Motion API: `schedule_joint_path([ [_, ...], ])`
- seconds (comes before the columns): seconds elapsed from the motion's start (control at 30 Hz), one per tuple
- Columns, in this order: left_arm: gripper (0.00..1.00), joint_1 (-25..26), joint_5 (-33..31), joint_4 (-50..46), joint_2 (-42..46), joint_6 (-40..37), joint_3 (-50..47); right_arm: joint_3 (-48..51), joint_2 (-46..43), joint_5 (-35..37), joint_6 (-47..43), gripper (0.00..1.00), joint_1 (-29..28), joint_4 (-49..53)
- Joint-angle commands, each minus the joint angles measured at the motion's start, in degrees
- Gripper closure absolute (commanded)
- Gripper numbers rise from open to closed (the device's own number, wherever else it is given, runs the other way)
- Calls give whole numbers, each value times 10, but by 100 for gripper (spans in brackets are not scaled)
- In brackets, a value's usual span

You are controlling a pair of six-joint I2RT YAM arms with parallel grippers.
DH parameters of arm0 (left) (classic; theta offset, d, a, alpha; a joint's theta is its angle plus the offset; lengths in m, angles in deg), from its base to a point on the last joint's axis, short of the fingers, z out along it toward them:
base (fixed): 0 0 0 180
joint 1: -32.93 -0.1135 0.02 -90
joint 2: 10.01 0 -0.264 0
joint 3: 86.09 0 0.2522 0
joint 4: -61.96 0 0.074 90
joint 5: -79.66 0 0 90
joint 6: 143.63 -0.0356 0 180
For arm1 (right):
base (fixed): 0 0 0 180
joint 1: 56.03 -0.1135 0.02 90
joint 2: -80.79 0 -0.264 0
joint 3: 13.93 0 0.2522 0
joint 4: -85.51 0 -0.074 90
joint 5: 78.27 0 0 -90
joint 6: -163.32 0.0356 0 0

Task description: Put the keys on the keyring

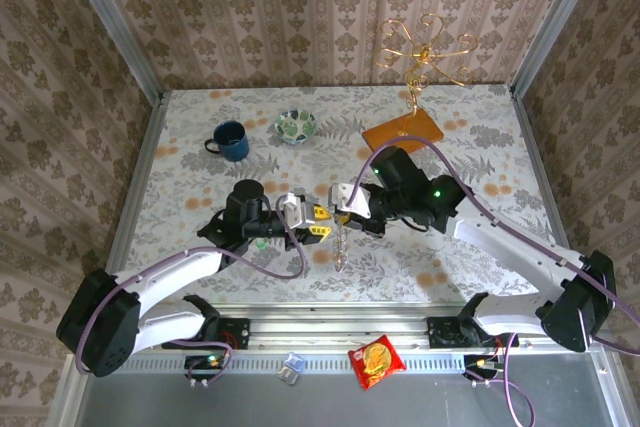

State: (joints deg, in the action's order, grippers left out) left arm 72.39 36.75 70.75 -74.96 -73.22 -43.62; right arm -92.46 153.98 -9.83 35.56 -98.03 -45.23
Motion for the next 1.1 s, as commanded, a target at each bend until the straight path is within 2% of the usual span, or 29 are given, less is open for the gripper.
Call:
schedule_joint_path([
  [0.0, 71, 3, 14, -8, 0, -11, 22, -43, 18, 31, -24, 100, -11, 61],
  [0.23, 74, 3, 19, 3, -1, -5, 21, -79, 48, 45, -29, 100, -32, 77],
  [0.67, 79, 3, 29, 18, -6, 6, 20, -84, 56, 47, -25, 100, -48, 65],
  [0.87, 86, 3, 28, 20, -8, 6, 22, -86, 59, 43, -24, 100, -54, 63],
  [0.93, 91, 3, 31, 23, -9, 10, 23, -83, 59, 40, -23, 100, -54, 62],
  [1.0, 100, 3, 34, 27, -10, 14, 22, -75, 53, 32, -14, 100, -52, 51],
  [1.03, 100, 3, 35, 32, -9, 18, 20, -66, 46, 28, -2, 100, -47, 37],
  [1.07, 100, 3, 36, 42, -9, 23, 17, -56, 37, 16, 13, 93, -40, 20],
])
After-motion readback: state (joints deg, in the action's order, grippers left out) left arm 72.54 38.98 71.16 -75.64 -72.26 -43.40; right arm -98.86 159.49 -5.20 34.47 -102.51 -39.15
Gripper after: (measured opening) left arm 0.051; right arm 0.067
